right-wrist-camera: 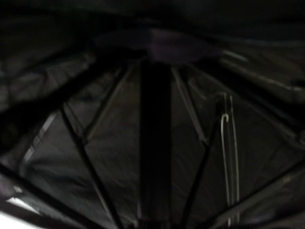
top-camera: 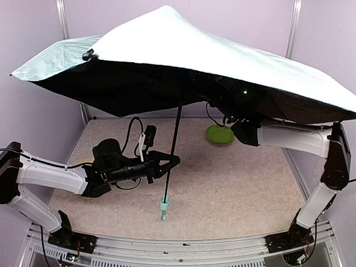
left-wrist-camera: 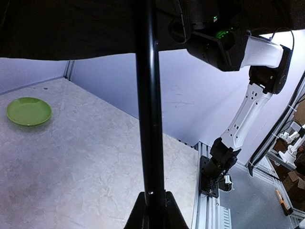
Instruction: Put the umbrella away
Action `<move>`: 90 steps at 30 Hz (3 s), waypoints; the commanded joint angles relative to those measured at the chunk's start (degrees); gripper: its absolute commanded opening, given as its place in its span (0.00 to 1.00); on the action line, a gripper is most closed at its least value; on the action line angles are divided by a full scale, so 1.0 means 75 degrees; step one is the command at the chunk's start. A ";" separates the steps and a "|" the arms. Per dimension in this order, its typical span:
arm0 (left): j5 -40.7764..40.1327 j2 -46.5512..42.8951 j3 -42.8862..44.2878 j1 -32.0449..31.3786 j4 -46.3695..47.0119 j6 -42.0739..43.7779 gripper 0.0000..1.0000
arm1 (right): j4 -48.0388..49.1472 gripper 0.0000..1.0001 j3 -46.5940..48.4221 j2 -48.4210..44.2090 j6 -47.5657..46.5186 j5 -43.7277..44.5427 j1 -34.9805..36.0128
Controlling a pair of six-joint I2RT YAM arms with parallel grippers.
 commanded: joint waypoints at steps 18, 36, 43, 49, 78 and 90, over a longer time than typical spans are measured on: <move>-0.0196 -0.0808 0.0834 0.0300 0.2310 0.0690 0.00 | -0.3119 0.09 -0.1499 -0.0138 -0.2544 -0.0501 0.0700; -0.0786 -0.0900 0.1008 0.0287 0.2636 0.1473 0.00 | -0.3805 0.13 -0.2385 -0.0372 -0.2646 -0.0105 0.0987; -0.0821 -0.0529 0.0930 0.0287 0.3244 0.1204 0.00 | -0.3969 0.18 -0.2260 -0.0066 -0.2577 -0.0045 0.1245; -0.0841 -0.0392 0.0833 0.0296 0.3279 0.1253 0.00 | -0.3873 0.16 -0.2512 -0.0123 -0.2422 0.0143 0.1314; 0.0862 -0.1453 0.0149 -0.1066 -0.2572 0.3671 0.63 | -0.3349 0.00 -0.1944 -0.2987 -0.3258 0.2440 -0.1000; 0.0997 -0.5029 0.0153 -0.0811 -0.4235 0.4956 0.73 | -0.3952 0.00 -0.1798 -0.3370 -0.6056 0.3530 -0.2663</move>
